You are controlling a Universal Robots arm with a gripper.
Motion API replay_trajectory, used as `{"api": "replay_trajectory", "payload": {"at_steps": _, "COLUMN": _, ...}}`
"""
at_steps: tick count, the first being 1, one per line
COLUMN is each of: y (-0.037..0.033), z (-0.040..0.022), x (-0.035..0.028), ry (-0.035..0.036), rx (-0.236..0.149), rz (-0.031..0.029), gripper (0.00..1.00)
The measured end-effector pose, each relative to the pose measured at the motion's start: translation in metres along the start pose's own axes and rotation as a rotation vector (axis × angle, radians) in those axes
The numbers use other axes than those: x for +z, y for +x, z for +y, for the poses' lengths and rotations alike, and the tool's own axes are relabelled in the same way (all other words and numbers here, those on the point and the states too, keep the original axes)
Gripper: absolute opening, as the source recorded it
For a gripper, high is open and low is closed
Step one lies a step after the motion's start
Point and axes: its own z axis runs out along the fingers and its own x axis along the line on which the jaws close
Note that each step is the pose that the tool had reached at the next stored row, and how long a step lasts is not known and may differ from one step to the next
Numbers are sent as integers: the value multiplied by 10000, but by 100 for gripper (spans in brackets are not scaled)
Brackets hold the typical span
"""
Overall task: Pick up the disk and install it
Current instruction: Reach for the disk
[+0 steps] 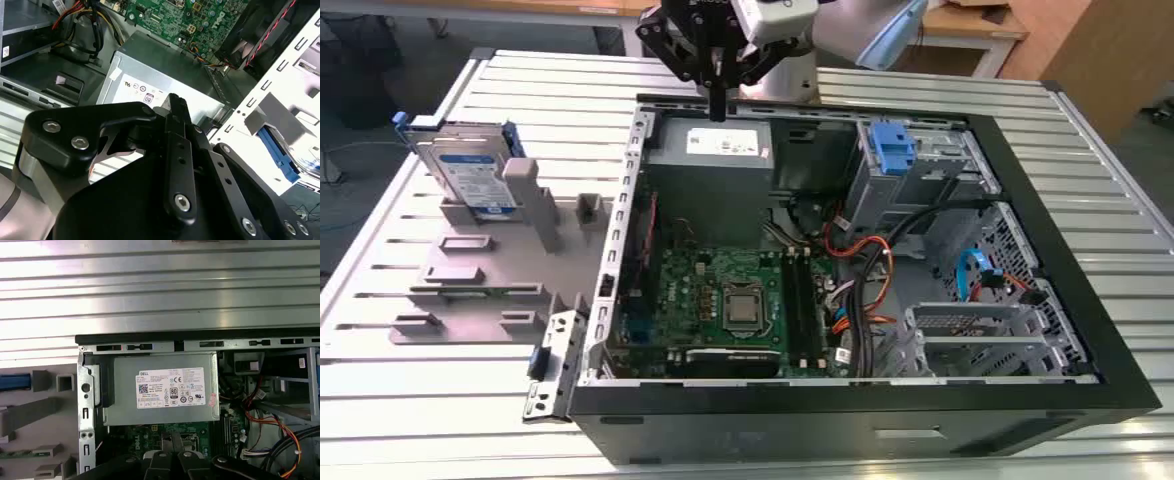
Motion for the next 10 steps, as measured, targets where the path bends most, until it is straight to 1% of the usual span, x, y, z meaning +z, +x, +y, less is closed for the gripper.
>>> {"api": "replay_trajectory", "payload": {"at_steps": 5, "y": 2, "z": 0, "x": 0, "ry": 0, "rx": 0, "rz": 0, "gripper": 11}}
{"api": "replay_trajectory", "payload": {"at_steps": 10, "y": 26, "z": -2, "x": 1, "ry": -1, "rx": 0, "rz": 0, "gripper": 11}}
